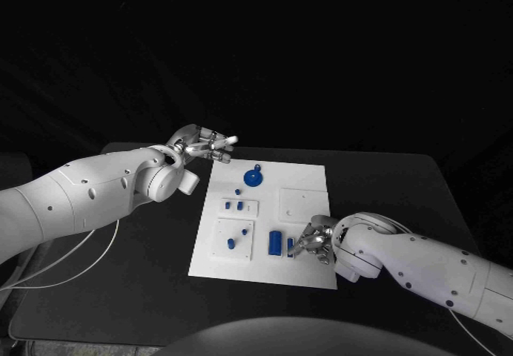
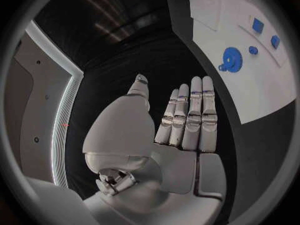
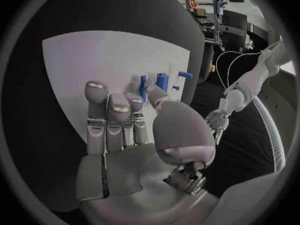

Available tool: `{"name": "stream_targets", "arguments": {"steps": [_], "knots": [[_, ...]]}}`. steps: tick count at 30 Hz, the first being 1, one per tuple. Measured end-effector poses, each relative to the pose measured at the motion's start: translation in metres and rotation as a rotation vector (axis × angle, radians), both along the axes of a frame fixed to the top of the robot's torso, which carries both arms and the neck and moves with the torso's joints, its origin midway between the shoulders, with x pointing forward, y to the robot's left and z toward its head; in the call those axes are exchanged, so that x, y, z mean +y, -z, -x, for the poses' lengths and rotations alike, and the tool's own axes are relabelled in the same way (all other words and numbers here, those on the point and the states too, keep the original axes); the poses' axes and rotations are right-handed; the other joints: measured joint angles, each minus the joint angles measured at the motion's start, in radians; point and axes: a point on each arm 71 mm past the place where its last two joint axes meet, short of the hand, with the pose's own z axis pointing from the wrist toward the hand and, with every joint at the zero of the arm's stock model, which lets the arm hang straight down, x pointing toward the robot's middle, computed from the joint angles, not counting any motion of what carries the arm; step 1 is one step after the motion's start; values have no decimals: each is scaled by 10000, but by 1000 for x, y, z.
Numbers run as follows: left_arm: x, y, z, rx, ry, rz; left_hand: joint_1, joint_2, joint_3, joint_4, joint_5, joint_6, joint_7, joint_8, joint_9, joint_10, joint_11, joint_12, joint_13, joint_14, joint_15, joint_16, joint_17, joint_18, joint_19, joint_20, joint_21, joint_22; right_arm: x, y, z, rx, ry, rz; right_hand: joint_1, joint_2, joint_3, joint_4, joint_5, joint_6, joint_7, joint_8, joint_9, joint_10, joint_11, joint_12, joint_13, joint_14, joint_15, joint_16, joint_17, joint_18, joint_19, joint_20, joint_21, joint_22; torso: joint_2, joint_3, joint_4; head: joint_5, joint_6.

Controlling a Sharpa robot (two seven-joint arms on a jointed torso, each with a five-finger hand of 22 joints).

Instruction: Assemble the parts on the task board

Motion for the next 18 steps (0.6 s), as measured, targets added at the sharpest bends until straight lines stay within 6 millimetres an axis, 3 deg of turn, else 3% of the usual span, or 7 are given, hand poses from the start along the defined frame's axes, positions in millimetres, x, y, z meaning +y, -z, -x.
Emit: {"name": "stream_targets", "arguments": {"steps": [8, 11, 14, 18], "knots": [[0, 0, 0, 1, -5, -6, 0, 0, 0, 0, 0, 0, 0, 0, 0, 0, 0, 0, 0, 0, 0, 0, 0, 1, 0, 0, 0, 0, -3, 2, -3, -151, 109, 142, 48, 259, 334, -281, -2, 10, -10, 2, 5, 0, -1, 0, 22, 0, 0, 0, 22, 0, 0, 0, 0, -1, -1, 0, -1, 0, -5], [0, 0, 0, 1, -6, -8, 0, 0, 0, 0, 0, 0, 0, 0, 0, 0, 0, 0, 0, 0, 0, 0, 0, 0, 0, 0, 0, 1, -3, 2, -4, -210, 118, 147, -118, 90, 340, -287, -1, 17, -17, 5, 7, 0, -1, 0, 23, 0, 0, 0, 23, 0, 0, 0, 0, 0, 0, 1, -2, 1, 8], [1, 0, 0, 1, -14, -13, 0, 0, 0, 0, 0, 0, 0, 0, 0, 0, 0, 0, 0, 0, 0, 0, 0, 0, 0, 0, 0, 1, -6, 2, -4, -249, 151, 145, -384, -176, 219, -44, -1, 23, -23, 6, 20, 0, -1, 0, 22, -1, 0, 0, 17, 0, 0, 0, 0, -6, -1, 1, -7, 1, 28], [2, 0, -1, -4, -49, -30, 0, 0, 0, 0, 0, 0, 0, 0, 0, 0, 0, 0, 0, 0, 0, 0, 0, 0, 0, 0, 0, 1, -12, 1, -3, -258, 184, 56, -860, -468, -278, 557, -1, -202, 195, 2, -34, 52, 55, 0, 22, -1, 1, 0, 8, 0, 0, 0, -1, -31, -5, 7, -9, -19, 89]]}}
